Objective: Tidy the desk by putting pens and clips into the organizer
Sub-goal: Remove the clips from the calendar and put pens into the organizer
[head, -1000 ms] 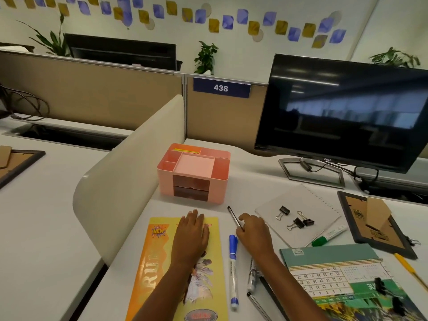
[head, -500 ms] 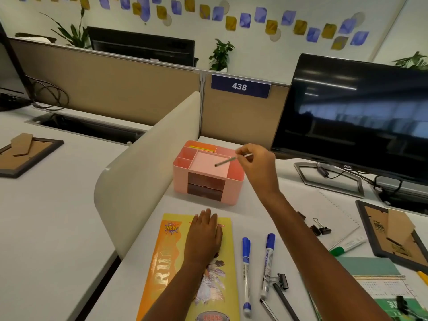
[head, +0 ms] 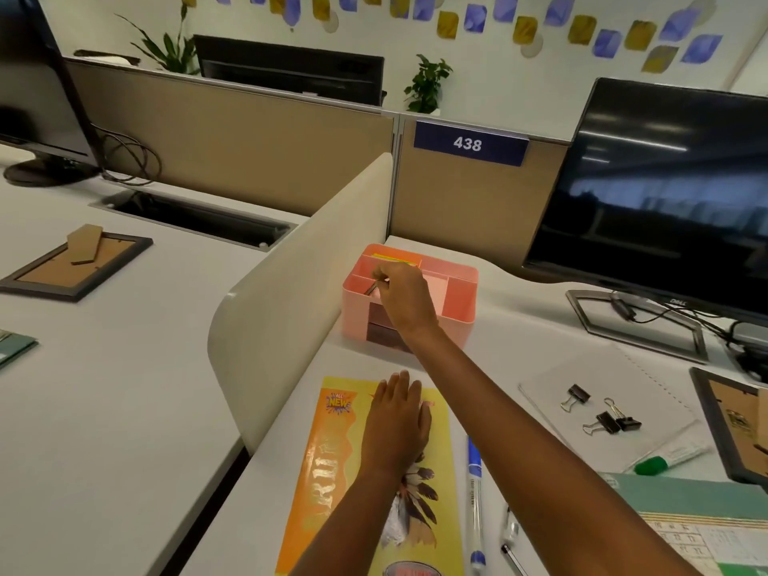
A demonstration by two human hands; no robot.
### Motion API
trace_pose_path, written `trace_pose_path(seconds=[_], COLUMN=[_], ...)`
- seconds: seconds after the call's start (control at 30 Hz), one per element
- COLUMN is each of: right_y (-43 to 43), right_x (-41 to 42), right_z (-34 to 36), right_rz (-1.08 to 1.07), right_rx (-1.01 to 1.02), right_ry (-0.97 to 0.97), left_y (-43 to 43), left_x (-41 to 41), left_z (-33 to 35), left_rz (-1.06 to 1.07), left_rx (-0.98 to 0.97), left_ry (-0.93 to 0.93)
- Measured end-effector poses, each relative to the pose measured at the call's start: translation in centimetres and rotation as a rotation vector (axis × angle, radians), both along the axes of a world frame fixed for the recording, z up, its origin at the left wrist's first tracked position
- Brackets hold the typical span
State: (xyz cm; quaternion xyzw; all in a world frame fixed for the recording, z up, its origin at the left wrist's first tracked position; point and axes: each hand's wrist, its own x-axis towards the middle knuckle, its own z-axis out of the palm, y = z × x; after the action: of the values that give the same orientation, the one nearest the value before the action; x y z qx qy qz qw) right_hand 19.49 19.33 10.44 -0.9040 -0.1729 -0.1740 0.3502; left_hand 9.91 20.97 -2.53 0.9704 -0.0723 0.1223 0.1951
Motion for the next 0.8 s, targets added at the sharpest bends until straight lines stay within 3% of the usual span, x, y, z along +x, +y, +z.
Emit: trace_pose_path(seconds=[0.33,0.6,0.8], right_y=[-7.0,-15.2,-17.7], right_x=[-5.6,-14.0,-19.1], right_z=[-1.8,-5.8,-8.4], right_rz=[-0.067,-0.208,-0.242], right_rx=[0.145,0.151,0.104], right_ry=[0.085,0.305,0.329], left_y=[0.0,0.1,0.0], left_x=[0.0,0.0,0.0], left_z=[0.1,-0.1,0.5], left_rz=[0.026,0.018,-0.004], left_rx=[0.053,0.048,0.073], left_ry=[0.018,-0.035,-0.084])
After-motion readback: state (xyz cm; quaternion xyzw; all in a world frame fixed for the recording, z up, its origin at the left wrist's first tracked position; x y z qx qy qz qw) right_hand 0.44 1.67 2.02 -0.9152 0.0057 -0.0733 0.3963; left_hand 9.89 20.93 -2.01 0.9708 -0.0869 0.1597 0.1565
